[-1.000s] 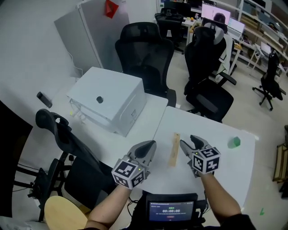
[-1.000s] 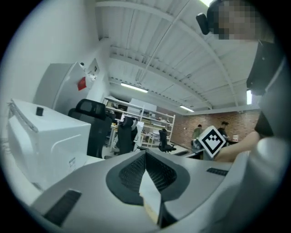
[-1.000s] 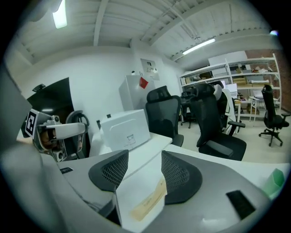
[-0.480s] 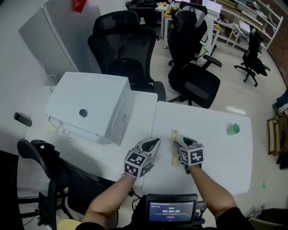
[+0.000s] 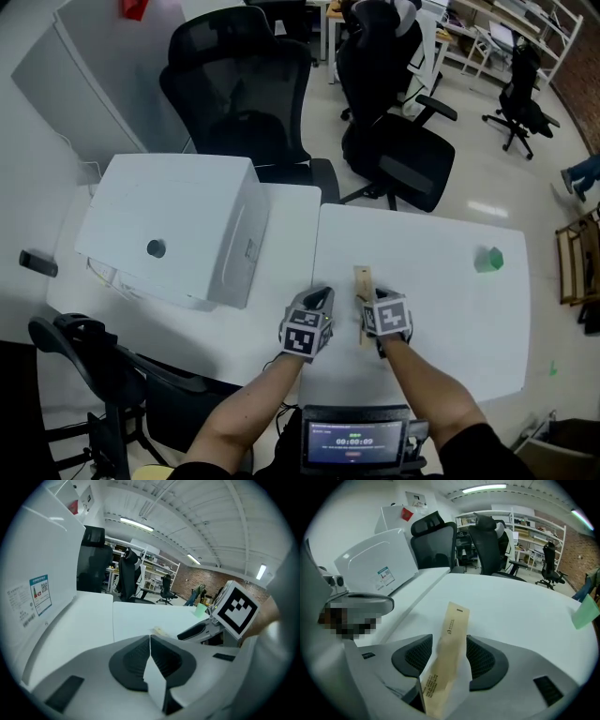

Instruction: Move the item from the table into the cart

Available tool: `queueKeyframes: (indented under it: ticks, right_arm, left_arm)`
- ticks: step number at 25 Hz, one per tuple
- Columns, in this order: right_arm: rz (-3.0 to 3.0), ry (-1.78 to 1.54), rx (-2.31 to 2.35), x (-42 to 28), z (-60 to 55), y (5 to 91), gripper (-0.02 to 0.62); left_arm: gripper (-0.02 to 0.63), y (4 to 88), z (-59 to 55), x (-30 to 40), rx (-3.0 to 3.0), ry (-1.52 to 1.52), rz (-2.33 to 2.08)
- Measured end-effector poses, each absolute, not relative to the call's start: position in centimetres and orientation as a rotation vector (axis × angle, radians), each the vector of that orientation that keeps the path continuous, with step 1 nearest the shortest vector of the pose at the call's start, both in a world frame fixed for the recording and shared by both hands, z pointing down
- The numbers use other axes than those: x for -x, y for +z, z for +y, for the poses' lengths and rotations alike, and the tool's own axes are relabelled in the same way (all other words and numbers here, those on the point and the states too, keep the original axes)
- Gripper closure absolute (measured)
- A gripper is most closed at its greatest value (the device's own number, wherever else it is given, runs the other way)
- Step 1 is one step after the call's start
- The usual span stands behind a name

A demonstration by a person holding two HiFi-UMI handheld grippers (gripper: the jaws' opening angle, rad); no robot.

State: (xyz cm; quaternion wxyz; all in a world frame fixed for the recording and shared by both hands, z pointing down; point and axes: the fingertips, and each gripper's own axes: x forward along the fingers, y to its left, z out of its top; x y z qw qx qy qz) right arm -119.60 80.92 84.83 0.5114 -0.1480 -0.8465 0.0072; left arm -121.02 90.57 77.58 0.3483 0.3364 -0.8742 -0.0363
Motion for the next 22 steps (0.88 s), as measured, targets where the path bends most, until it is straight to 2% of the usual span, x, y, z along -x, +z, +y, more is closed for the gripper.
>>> queueKeyframes:
  ticks: [4, 5, 6, 11, 15, 19, 22]
  right_arm:
    - [-2.008, 0.011, 0.352, 119.6, 81.0, 85.9, 0.364]
    - [-2.011, -0.003, 0.348, 119.7, 81.0, 86.0, 0.407]
    - [-2.011, -0.018, 0.35, 119.7, 81.1, 86.1, 0.423]
    - [-1.998, -0.057, 0.354, 119.8, 81.4, 86.4, 0.465]
    - [-2.02, -0.028, 0.356, 119.8, 81.3, 86.1, 0.537]
    - [-2.082, -0.016, 0.358, 119.7, 81.0, 84.4, 0.586]
    - [-2.163, 0.031, 0.349, 119.3, 80.2, 81.8, 0.591]
  left_arm:
    - [0.592, 78.9, 90.3, 121.2, -0.861, -0.095, -2.245]
    - [0.592, 79.0, 90.1, 121.2, -0.866, -0.101, -2.242]
    - [0.592, 79.0, 90.0, 121.3, -0.872, -0.098, -2.242]
    - [0.592, 79.7, 89.7, 121.2, -0.87, -0.094, -2.23]
    - [0.592, 80.0, 89.3, 120.8, -0.843, -0.122, -2.231]
    - [0.592, 78.5, 89.1, 120.0, -0.861, -0.137, -2.245]
    - [0.592, 76.2, 88.7, 118.9, -0.898, -0.145, -2.276]
